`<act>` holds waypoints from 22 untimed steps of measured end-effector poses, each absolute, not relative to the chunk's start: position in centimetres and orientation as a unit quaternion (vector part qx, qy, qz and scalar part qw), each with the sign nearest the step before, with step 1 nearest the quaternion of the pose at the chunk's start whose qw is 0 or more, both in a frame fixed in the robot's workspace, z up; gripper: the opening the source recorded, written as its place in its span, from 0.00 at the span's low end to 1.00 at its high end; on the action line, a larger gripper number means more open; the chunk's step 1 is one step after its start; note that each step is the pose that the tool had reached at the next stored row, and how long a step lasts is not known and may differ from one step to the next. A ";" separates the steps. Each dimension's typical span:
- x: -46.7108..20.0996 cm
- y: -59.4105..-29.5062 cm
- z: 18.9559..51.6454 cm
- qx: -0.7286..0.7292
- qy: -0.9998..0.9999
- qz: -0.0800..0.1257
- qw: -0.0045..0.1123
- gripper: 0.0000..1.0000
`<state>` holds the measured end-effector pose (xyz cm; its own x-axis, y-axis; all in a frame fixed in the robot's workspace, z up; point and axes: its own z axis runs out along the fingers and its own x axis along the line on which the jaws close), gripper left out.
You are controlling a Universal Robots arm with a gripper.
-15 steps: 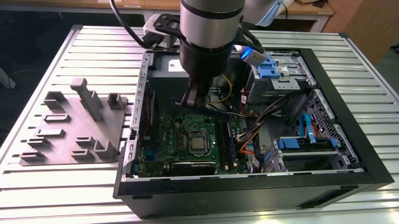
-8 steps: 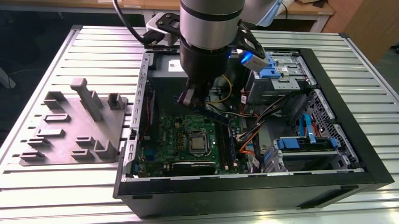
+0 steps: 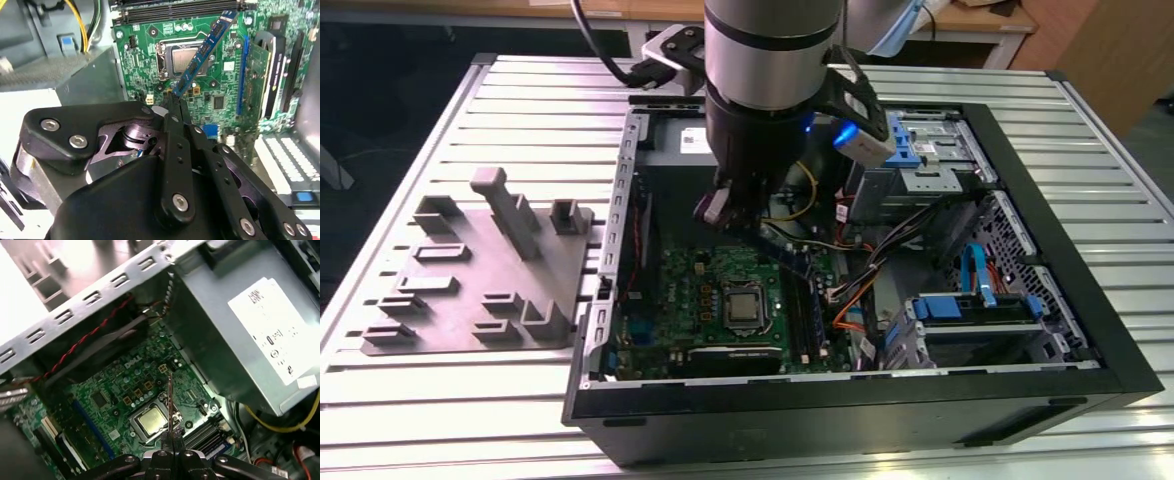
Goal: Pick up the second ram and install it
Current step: 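Insert the second ram into the second slot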
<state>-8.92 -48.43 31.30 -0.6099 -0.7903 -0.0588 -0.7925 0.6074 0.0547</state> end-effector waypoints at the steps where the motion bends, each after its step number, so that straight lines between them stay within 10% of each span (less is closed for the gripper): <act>1: -8.9 -48.4 31.3 -0.433 0.900 0.037 0.015 0.12; 22: -8.9 -48.4 30.6 -0.246 0.969 0.034 0.022 0.12</act>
<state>-8.92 -48.43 30.56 -0.8784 -0.4743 -0.0588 -0.4772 0.8771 0.0547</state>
